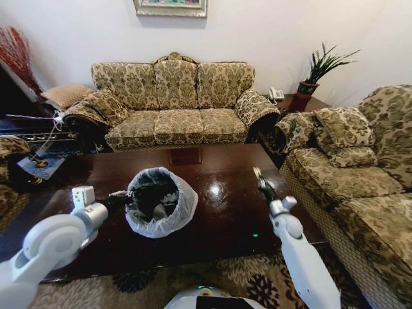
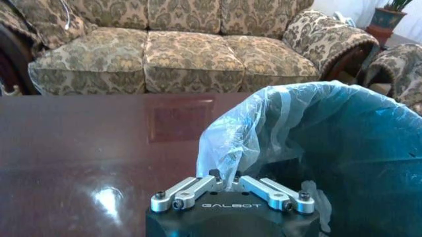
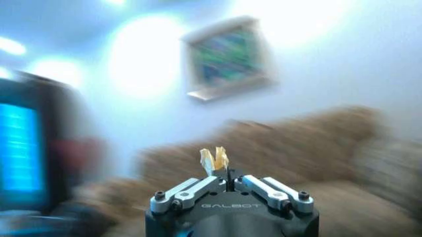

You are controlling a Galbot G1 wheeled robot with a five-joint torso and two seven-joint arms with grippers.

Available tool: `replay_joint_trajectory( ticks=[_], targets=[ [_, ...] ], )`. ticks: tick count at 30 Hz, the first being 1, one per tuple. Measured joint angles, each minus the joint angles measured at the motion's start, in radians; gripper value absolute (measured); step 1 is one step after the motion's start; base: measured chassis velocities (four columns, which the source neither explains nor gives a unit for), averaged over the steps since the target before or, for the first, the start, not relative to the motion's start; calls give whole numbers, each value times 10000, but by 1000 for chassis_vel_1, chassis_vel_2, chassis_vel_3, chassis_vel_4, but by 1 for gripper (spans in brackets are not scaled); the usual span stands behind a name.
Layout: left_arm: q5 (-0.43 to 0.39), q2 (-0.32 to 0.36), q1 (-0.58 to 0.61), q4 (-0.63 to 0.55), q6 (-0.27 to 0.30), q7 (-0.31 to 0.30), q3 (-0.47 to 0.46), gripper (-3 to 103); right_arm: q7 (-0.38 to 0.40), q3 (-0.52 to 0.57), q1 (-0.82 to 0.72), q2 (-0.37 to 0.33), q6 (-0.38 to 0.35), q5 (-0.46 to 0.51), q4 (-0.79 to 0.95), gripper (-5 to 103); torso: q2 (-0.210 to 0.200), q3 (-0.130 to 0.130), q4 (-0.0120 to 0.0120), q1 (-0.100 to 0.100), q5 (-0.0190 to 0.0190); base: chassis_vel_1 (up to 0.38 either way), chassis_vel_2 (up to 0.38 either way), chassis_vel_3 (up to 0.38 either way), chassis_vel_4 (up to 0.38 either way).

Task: Move to the front of the table and place the trash on the table into the trash bin.

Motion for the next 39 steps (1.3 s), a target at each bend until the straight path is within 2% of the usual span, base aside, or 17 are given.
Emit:
replay_joint_trajectory(
  ticks=[2,3,6,7,11,15,17,19,24,26,29,32,33,35,36,37,39],
  targets=[
    [-216,250,-67,19,-15,-96,1,0,0,-1349,288,-206,-345,214,1267,0,0,0,0,0,3,0,0,0,0],
    [-216,250,-67,19,-15,-96,1,0,0,-1349,288,-206,-345,214,1267,0,0,0,0,0,3,0,0,0,0],
    [-326,405,-58,-43,-17,-138,23,0,-19,-3054,748,-687,-372,-84,2150,0,0,0,0,-1,4,0,0,0,0],
    [-326,405,-58,-43,-17,-138,23,0,-19,-3054,748,-687,-372,-84,2150,0,0,0,0,-1,4,0,0,0,0],
    [-303,296,-27,-157,-12,-140,69,0,-157,-5006,2108,-747,-337,-836,1885,0,0,1,1,0,8,0,0,0,0],
    [-276,221,-14,-370,8,-143,96,0,-199,-6183,2954,-551,-511,-966,1578,0,0,1,0,2,5,0,0,0,0],
    [-276,158,9,-440,16,-142,70,0,-174,-6417,3105,-511,-512,-1141,1472,1,-1,0,2,1,5,0,0,0,0],
    [-259,-14,62,-528,26,-139,15,0,-257,-6646,3318,-420,-372,-1609,1185,12,0,0,1,0,8,0,0,0,0],
    [-146,-126,94,-498,31,-123,15,0,-290,-6648,3305,-454,-302,-1825,1136,22,-1,0,0,1,7,0,0,0,0],
    [-109,-152,82,-450,31,-123,34,0,-319,-6581,3149,-538,-235,-1936,1164,34,-1,1,1,1,6,0,0,0,0],
    [-101,-159,62,-426,31,-117,62,0,-321,-6439,2905,-604,-199,-1952,1275,40,0,0,0,0,7,0,0,0,0],
    [-97,-162,66,-432,31,-109,73,0,-312,-6277,2595,-661,-197,-2143,1341,56,0,0,-1,0,8,0,0,0,0],
    [-97,-162,66,-432,31,-109,73,0,-312,-6277,2595,-661,-197,-2143,1341,56,0,0,-1,0,8,0,0,0,0],
    [-96,-162,81,-452,31,-107,73,0,-277,-6240,2460,-680,-199,-2245,1377,66,-1,0,-1,0,8,0,0,0,0],
    [-96,-162,89,-466,31,-105,76,0,-242,-6215,2402,-685,-199,-2270,1413,66,-1,1,0,0,8,0,0,0,0],
    [-94,-162,106,-493,31,-104,81,0,-160,-6180,2348,-687,-199,-2277,1463,78,0,0,0,0,7,0,0,0,0],
    [-93,-164,117,-512,31,-104,82,0,-88,-6164,2330,-687,-191,-2279,1482,78,-1,0,0,0,7,0,0,0,0]
  ],
)
